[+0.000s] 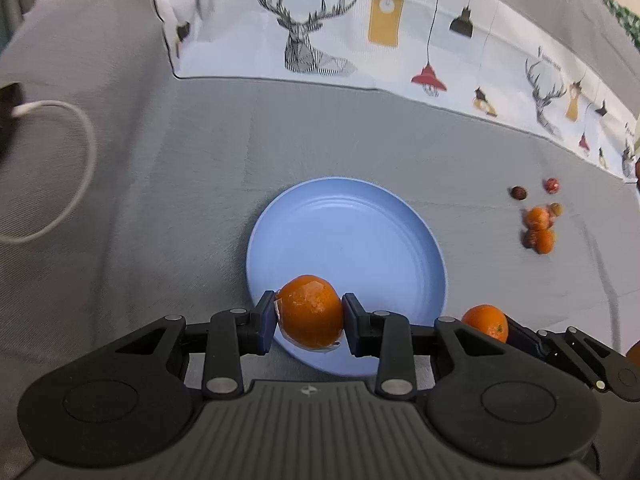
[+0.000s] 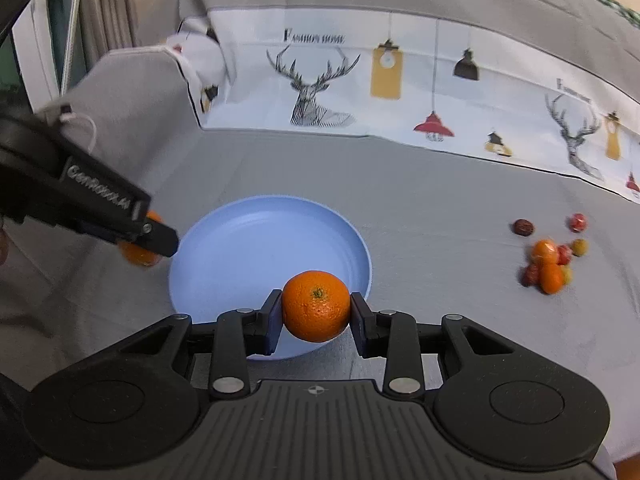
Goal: Organize fruits
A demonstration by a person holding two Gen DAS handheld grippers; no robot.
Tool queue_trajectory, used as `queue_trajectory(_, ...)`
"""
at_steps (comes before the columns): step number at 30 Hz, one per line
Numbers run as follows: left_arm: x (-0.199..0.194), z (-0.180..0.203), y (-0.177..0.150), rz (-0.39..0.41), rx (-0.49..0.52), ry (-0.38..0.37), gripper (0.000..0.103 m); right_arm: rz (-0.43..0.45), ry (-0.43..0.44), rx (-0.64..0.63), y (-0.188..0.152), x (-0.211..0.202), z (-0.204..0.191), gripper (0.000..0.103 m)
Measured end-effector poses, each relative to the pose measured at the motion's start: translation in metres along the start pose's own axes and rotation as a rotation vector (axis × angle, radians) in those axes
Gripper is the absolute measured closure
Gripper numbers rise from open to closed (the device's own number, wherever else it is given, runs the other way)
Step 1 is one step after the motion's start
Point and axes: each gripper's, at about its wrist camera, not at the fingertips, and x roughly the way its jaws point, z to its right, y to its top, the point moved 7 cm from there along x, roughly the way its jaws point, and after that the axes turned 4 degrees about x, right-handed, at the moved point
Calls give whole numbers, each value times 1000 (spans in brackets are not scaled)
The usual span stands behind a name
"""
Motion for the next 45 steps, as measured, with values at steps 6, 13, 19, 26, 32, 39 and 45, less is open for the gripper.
queue_trajectory(6, 49, -1, 9, -58, 50, 57, 65, -67, 8, -34, -5, 43, -1, 67)
queue_trajectory(13, 74, -7, 23, -59, 94, 58, 29, -104, 31, -75, -3, 77, -13, 66)
queue_trajectory(19, 24, -12, 26, 75, 122, 113, 0, -90, 24, -61, 11, 62, -9, 21)
queue_trajectory(26, -40, -29, -46, 5, 55, 163, 0, -182, 99, 64, -22, -13, 2, 10)
queue_trajectory(32, -80, -31, -90, -8, 40, 200, 0, -89, 73, 66, -35, -71, -2, 5)
queue_trajectory(39, -128, -11, -86, 115, 61, 180, 0, 36, 25, 41, -30, -120, 0, 4)
queue_trajectory(45, -143, 11, -101, 144, 89, 190, 0, 130, -5, 33, -33, -155, -2, 3)
